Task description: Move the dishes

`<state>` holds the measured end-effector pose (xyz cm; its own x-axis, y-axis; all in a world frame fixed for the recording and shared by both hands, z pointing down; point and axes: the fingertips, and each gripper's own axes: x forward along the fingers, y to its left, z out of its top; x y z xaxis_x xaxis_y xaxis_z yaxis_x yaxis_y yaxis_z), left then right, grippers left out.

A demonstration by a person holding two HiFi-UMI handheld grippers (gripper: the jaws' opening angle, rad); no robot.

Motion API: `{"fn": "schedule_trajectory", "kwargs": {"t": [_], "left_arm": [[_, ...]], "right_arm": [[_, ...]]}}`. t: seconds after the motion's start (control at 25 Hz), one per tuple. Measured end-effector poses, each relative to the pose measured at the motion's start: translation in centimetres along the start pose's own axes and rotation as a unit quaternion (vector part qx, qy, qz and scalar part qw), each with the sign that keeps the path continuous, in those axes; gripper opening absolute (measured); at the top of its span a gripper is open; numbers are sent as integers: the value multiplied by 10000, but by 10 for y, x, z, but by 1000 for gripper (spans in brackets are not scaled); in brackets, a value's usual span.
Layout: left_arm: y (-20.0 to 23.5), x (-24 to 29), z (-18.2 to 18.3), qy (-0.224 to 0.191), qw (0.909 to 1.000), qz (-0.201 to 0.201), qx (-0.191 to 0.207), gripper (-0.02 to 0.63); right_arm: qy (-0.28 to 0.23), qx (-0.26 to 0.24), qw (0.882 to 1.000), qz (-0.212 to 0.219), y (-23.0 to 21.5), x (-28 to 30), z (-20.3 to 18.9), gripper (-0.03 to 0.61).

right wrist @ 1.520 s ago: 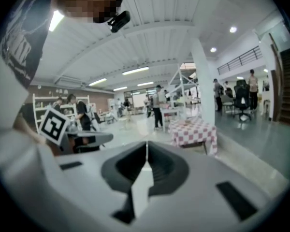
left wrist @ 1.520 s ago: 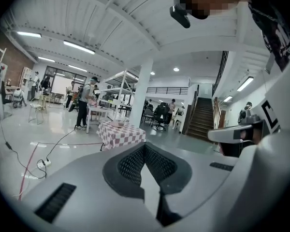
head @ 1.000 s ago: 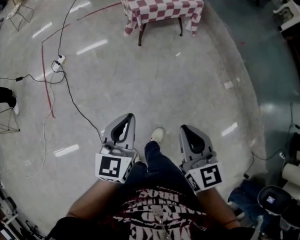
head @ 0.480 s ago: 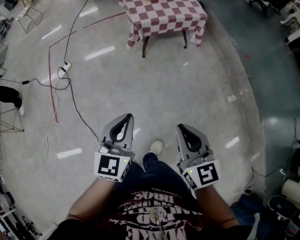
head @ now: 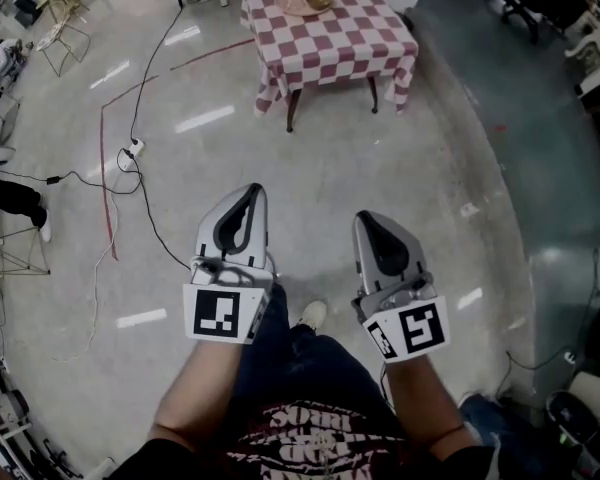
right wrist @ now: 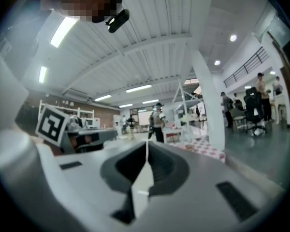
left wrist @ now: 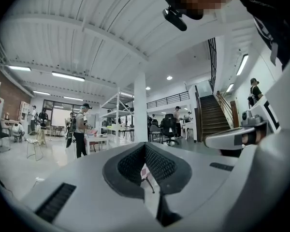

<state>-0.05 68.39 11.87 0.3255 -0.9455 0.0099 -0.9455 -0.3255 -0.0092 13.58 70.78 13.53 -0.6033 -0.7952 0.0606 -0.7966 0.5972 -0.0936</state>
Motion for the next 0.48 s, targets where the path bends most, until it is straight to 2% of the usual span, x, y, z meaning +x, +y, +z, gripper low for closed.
{"fn": "schedule_trajectory", "kwargs": {"t": [0.08,0.28,0.48], "left_arm": [[-1,3,-15,67,10000,-18,-68,30],[2,13,-73,624,9974,-17,-373,30],[8,30,-67,502,9977,-190,-420,31]], "right_arm": [[13,22,10000,-50,-5,1,-7,35],[260,178,9994,-123,-19,10,-38,35],[248,324,9990,-159,-26,30,-34,35]]}}
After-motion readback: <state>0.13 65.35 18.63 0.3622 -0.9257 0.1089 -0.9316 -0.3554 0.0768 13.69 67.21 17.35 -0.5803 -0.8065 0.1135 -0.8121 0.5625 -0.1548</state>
